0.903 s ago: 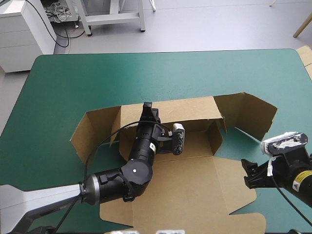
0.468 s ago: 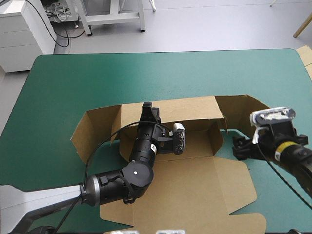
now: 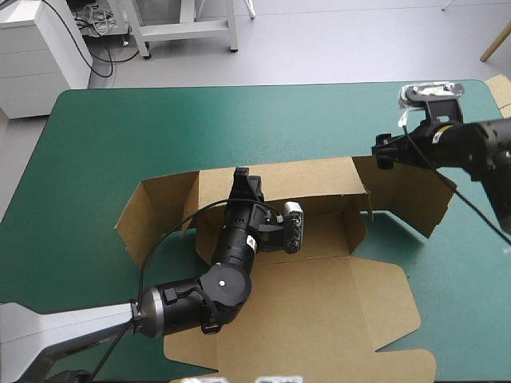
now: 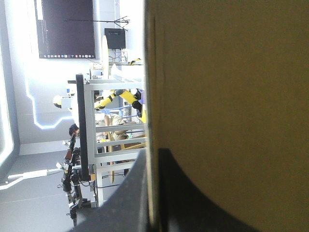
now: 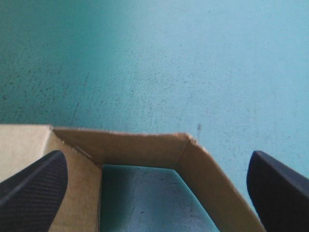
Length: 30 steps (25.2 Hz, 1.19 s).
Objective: Fold the box
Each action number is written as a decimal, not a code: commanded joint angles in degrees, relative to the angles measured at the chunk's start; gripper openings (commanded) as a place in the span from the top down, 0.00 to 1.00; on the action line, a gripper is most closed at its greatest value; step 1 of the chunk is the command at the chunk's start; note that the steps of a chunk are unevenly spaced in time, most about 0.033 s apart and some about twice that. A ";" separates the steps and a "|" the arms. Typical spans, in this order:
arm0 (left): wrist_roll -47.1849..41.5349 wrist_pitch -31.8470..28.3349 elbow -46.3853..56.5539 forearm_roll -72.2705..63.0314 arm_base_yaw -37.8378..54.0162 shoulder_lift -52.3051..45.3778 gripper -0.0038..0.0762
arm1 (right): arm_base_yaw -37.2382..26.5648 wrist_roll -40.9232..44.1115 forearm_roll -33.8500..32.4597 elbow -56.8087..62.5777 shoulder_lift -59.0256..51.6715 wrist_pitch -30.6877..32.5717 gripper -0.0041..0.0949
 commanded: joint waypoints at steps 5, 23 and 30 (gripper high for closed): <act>-1.06 1.80 -1.46 4.22 -0.53 -2.60 0.96 | -8.70 -7.05 8.72 -19.08 14.13 10.00 0.02; -1.06 1.86 -1.46 6.51 -0.43 -2.60 0.96 | -9.96 -10.72 10.60 -6.01 11.96 10.00 0.02; -3.17 1.74 -1.46 6.51 -0.43 -2.60 0.96 | -10.83 -11.97 14.74 7.71 1.45 6.65 0.02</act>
